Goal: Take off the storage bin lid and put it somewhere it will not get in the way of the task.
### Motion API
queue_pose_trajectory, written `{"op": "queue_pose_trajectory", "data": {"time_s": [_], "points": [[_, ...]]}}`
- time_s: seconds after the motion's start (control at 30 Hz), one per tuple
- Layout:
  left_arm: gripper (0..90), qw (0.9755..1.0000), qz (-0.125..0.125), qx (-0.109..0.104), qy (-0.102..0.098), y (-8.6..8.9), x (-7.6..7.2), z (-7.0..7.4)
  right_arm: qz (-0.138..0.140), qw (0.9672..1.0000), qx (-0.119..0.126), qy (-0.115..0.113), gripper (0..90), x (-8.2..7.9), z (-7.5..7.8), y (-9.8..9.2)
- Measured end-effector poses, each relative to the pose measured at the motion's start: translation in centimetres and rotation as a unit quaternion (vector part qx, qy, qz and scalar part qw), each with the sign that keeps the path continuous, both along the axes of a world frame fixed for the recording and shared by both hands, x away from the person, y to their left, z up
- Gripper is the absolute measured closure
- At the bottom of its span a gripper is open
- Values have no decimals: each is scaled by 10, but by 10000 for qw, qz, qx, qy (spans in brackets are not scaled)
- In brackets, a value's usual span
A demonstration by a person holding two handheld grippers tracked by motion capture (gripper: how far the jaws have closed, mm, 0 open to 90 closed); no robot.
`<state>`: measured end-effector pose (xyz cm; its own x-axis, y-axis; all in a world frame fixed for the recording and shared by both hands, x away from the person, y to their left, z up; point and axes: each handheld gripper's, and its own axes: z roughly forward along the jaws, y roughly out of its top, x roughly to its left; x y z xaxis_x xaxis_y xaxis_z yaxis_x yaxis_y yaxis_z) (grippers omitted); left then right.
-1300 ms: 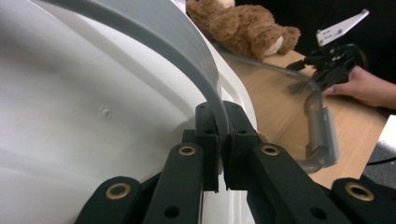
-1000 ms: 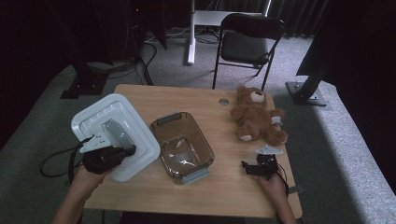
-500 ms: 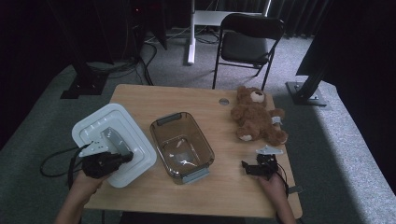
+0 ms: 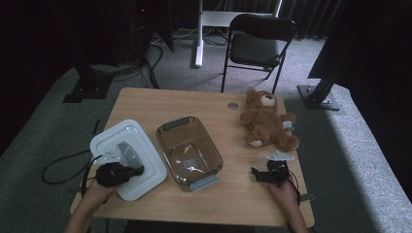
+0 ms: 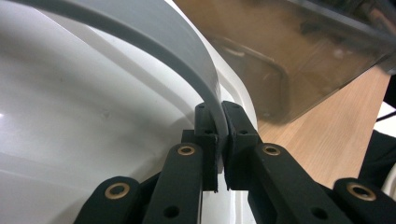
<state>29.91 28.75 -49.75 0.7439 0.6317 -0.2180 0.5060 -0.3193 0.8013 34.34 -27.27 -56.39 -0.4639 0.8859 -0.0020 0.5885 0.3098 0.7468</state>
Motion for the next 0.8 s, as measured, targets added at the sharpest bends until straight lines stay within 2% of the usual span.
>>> {"op": "queue_pose_trajectory", "data": {"time_s": [0.1, 0.33, 0.53, 0.67, 0.73, 0.77, 0.8], "points": [[860, 10000, 12, 34, 51, -1, 4, -6, 4, 10000, -3, 1, 116, 0, 0, 0], [831, 9988, -15, -165, 471, 2, 23, -27, 4, 10000, -6, 3, 116, 0, 0, 0], [739, 9976, 121, -20, 680, -2, 35, -42, 3, 10000, -4, 2, 116, 0, 0, 0], [616, 9981, 207, 126, 562, -3, 36, -45, 3, 10000, -4, 3, 116, 0, 0, 0], [504, 9982, 300, 239, 461, -3, 37, -45, 4, 10000, -4, 1, 116, 0, 0, 0], [504, 9982, 314, 250, 443, -3, 37, -44, 4, 10000, -4, 1, 116, 0, 0, 0], [455, 9983, 339, 266, 399, -3, 36, -44, 5, 10000, -4, 1, 116, 0, 0, 0]]}}
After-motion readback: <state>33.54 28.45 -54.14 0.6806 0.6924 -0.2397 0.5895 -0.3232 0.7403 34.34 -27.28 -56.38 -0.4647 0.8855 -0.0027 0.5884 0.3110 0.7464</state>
